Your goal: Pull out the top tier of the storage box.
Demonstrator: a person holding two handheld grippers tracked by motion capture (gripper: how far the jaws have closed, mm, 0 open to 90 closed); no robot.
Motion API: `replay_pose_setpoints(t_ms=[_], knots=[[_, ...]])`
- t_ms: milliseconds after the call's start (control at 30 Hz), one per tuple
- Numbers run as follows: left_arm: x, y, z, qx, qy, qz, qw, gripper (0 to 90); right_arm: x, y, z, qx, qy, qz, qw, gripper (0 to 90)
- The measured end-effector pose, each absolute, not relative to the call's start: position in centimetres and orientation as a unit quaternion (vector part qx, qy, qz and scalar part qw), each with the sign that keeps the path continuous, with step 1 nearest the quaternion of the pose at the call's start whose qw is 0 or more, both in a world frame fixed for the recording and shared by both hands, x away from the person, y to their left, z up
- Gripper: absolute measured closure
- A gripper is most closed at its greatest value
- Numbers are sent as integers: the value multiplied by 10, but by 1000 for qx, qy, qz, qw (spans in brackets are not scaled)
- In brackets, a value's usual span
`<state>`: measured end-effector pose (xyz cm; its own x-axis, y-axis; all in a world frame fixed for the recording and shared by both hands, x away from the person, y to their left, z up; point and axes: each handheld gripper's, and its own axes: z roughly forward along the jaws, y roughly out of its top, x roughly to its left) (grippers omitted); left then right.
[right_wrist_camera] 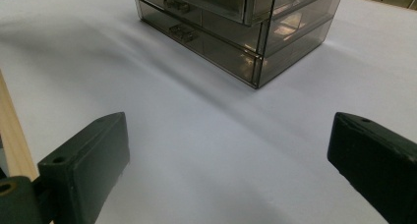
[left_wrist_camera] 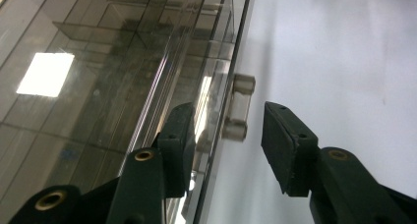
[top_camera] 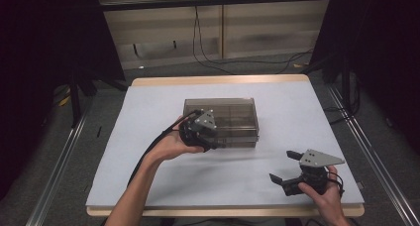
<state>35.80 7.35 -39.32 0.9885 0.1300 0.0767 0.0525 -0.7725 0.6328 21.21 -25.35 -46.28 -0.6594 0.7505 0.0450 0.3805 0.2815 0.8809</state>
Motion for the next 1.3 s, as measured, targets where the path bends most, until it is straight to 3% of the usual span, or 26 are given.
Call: replay_pose_setpoints(t_ms=[133,600,667,833,1300], knots=[[358,69,-396,946,41,69,314,639,212,-254,-463,363,777,476,195,23],[357,66,-399,948,34,90,302,634,212,-254,-463,364,777,475,194,23],[356,66,-399,948,30,95,301,686,212,-253,-463,364,777,476,194,23],[355,65,-400,947,24,106,302,693,212,-254,-463,364,778,474,195,23],[350,67,-398,949,14,87,303,709,212,-254,-463,361,778,477,194,23]])
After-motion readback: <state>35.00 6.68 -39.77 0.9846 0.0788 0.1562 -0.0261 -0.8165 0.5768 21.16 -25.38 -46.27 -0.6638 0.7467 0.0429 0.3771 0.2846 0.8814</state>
